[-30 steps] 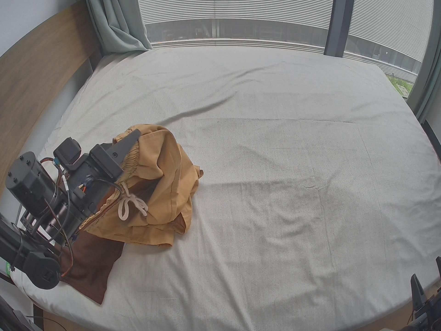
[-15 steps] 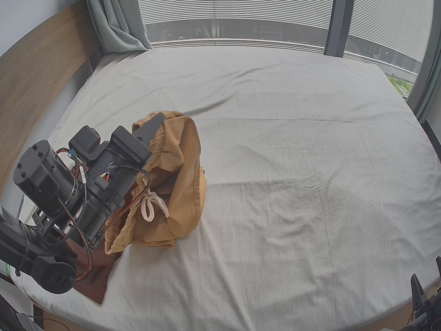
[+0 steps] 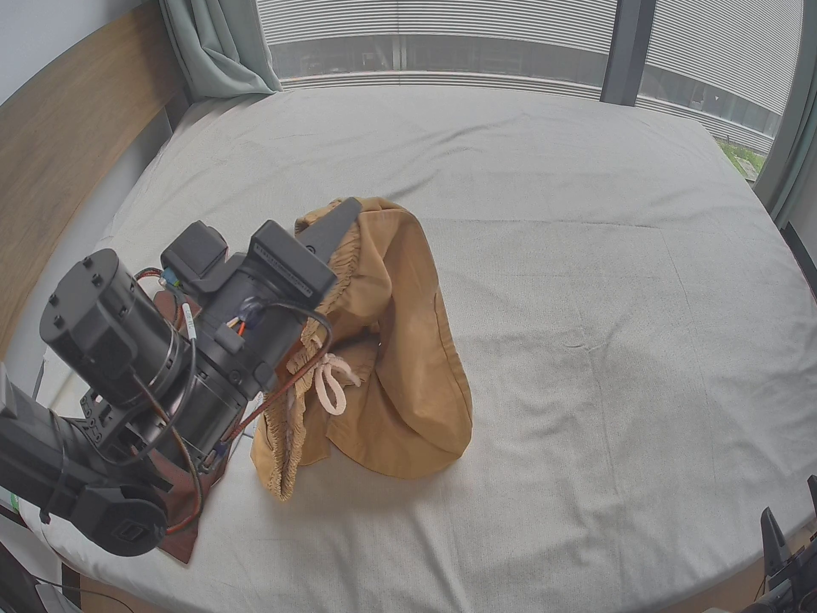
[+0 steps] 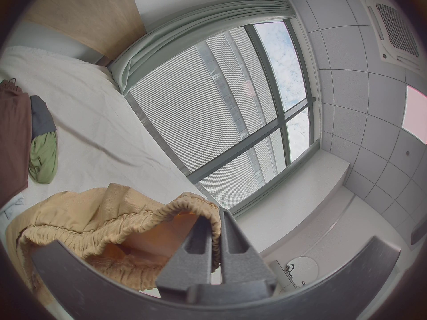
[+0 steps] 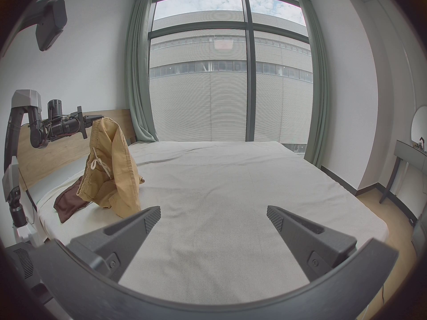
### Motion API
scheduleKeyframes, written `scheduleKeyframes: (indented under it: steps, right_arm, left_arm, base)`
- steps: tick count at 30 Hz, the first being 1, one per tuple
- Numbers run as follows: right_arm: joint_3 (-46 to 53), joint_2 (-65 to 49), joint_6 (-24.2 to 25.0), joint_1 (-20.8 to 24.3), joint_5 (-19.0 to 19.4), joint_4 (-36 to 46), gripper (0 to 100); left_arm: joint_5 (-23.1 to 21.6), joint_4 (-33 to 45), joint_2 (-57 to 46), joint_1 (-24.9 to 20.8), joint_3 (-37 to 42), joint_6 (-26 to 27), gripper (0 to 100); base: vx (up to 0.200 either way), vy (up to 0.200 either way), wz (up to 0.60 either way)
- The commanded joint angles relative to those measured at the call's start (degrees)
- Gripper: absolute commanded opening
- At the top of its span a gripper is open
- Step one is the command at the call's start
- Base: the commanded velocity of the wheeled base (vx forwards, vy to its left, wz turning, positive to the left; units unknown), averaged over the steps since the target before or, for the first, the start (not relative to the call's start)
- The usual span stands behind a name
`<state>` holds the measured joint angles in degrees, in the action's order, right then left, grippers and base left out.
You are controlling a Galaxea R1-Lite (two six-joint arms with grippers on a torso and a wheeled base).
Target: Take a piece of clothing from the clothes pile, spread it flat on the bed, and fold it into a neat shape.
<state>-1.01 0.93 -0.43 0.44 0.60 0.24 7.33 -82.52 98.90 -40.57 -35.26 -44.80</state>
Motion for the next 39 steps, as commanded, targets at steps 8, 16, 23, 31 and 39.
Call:
scheduleKeyframes:
  steps: [8,16,23,31,39]
  right_arm:
    - [1.01,-0.93,-0.01,0.0,0.02,0.02,100]
    - [1.01,-0.93,-0.01,0.0,0.02,0.02,100]
    - [1.01,-0.93,-0.01,0.0,0.02,0.02,100]
    - [1.01,-0.93,0.08,0.0,0.02,0.02,100]
    - [1.01,-0.93,0.08,0.0,0.11,0.02,100]
  left_arm:
    - [-0.03,3.24,5.95,-3.9,-6.4,-1.96,0]
    - [-1.53,4.03,10.26,-6.45,-10.18,-4.68,0]
    - [-3.37,3.86,14.83,-8.74,-12.82,-4.77,0]
    - [-6.97,4.21,18.43,-10.76,-16.25,-5.39,0]
    - [-7.41,6.93,19.75,-14.19,-22.58,-6.97,0]
  base:
    - [0.0,0.0,0.0]
    - [0.0,0.0,0.0]
    - [0.0,0.0,0.0]
    - [0.0,0.0,0.0]
    - [0.0,0.0,0.0]
